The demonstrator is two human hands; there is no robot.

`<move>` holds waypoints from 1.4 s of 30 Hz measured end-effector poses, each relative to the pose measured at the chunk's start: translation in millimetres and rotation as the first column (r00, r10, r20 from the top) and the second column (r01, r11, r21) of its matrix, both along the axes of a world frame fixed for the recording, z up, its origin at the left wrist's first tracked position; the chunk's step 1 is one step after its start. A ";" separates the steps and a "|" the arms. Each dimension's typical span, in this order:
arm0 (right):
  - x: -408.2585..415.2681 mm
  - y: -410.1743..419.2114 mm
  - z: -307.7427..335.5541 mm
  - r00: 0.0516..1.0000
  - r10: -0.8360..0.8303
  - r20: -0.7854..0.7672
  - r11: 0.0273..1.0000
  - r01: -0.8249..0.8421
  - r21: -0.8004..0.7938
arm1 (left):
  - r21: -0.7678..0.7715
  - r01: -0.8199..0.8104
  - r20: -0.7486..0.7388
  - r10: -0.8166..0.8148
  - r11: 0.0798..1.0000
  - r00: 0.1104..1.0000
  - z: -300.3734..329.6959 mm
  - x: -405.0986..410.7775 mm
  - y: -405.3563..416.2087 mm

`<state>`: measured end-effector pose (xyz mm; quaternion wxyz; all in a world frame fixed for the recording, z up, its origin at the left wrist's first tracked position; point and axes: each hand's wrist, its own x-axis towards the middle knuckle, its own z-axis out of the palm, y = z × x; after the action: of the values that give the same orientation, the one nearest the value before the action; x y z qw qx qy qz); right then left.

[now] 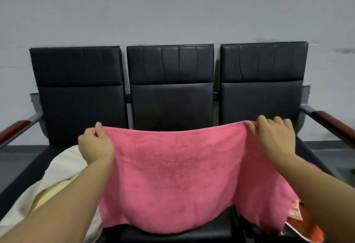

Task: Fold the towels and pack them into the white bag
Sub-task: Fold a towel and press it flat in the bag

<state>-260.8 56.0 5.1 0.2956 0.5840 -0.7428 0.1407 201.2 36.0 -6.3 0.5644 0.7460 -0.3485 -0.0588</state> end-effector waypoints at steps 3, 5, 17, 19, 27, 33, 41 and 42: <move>-11.8 -38.1 -37.2 0.999 0.032 -0.016 0.998 -0.031 0.053 | 0.074 0.042 0.008 -0.043 0.996 0.999 -32.2 -0.2 -32.5; -18.2 -65.3 -64.2 0.999 0.047 0.001 0.994 -0.047 0.098 | 0.130 0.082 0.007 -0.084 0.988 0.996 -54.4 -0.9 -55.7; -49.4 -207.5 -178.0 0.998 -0.011 0.061 0.931 -0.012 0.365 | 0.430 0.170 -0.016 -0.181 0.887 0.983 -162.8 -19.0 -202.2; -53.4 -221.1 -191.2 0.997 -0.008 0.080 0.930 -0.023 0.368 | 0.452 0.200 -0.029 -0.210 0.869 0.977 -175.0 -26.3 -218.2; -73.2 -220.6 -214.7 0.978 -0.080 0.193 0.930 0.004 0.366 | 0.462 0.488 -0.155 -0.475 0.740 0.866 -220.7 -88.8 -229.8; -114.2 -192.4 -199.7 0.764 -0.201 0.614 0.950 -0.001 0.312 | 0.390 0.726 -0.251 -0.693 0.567 0.676 -233.3 -224.4 -173.6; -146.6 -157.2 -200.4 0.533 -0.182 0.827 0.899 -0.250 0.359 | 0.318 0.924 -0.527 -0.771 0.211 0.358 -256.8 -389.7 -107.7; -145.0 -154.2 -203.0 0.489 -0.187 0.852 0.888 -0.287 0.360 | 0.327 0.928 -0.536 -0.774 0.176 0.336 -257.0 -403.1 -100.5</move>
<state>-405.8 -98.2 -197.9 -0.2709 0.5056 -0.7813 0.2460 -201.8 -64.5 -263.2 0.2069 0.5353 -0.5949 -0.5628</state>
